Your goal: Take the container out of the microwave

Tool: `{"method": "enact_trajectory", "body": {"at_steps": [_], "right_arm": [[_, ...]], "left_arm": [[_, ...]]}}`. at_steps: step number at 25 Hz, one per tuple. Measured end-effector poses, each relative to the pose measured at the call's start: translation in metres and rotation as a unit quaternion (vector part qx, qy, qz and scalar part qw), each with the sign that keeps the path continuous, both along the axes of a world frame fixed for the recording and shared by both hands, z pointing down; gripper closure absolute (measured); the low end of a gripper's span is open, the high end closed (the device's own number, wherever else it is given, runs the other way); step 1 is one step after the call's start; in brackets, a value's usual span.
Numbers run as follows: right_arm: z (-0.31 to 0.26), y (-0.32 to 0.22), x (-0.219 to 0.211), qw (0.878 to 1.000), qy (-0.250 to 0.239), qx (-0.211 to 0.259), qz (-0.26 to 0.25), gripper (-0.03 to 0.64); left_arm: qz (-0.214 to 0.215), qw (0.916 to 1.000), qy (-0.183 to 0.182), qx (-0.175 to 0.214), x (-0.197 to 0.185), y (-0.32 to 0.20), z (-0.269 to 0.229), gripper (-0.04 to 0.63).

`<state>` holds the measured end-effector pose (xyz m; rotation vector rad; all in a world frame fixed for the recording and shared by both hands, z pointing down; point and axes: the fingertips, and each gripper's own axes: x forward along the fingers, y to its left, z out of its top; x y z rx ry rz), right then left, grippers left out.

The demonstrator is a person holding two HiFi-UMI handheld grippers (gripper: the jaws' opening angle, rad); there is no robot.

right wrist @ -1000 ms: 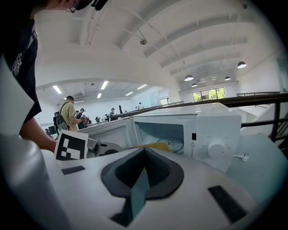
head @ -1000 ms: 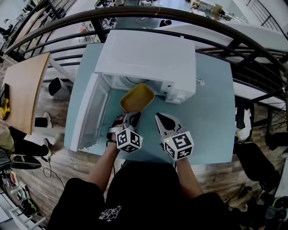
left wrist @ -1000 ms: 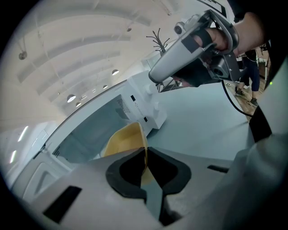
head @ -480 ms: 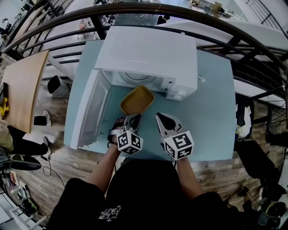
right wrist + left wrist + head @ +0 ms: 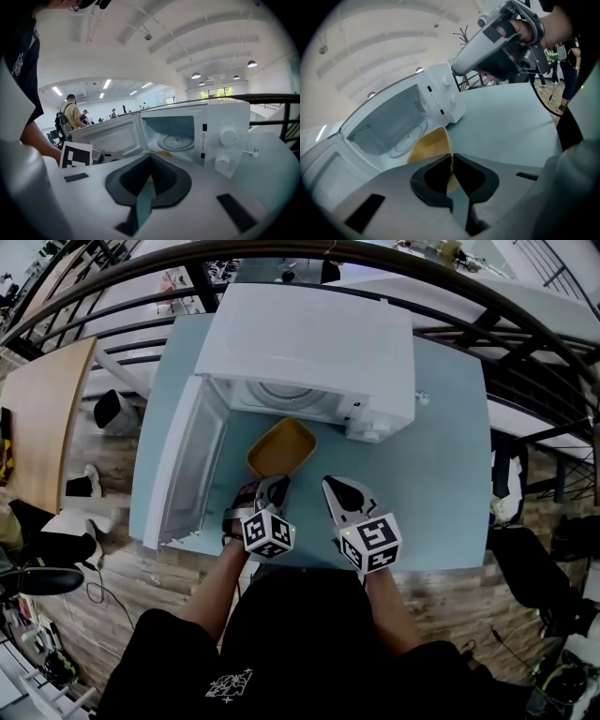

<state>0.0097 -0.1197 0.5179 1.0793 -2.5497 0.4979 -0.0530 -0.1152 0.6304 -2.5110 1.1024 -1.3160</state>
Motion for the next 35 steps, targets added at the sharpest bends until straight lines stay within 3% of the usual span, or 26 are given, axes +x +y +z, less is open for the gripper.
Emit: {"method": "enact_trajectory", "body": {"at_steps": [23, 35], "right_arm": [[0.019, 0.005, 0.003, 1.0, 0.011, -0.02, -0.002, 0.611], [0.023, 0.006, 0.004, 1.0, 0.016, -0.026, 0.003, 0.611]], "left_arm": [[-0.002, 0.9992, -0.002, -0.04, 0.005, 0.009, 0.036, 0.569], [-0.016, 0.9951, 0.031, -0.092, 0.006, 0.012, 0.047, 0.568]]}}
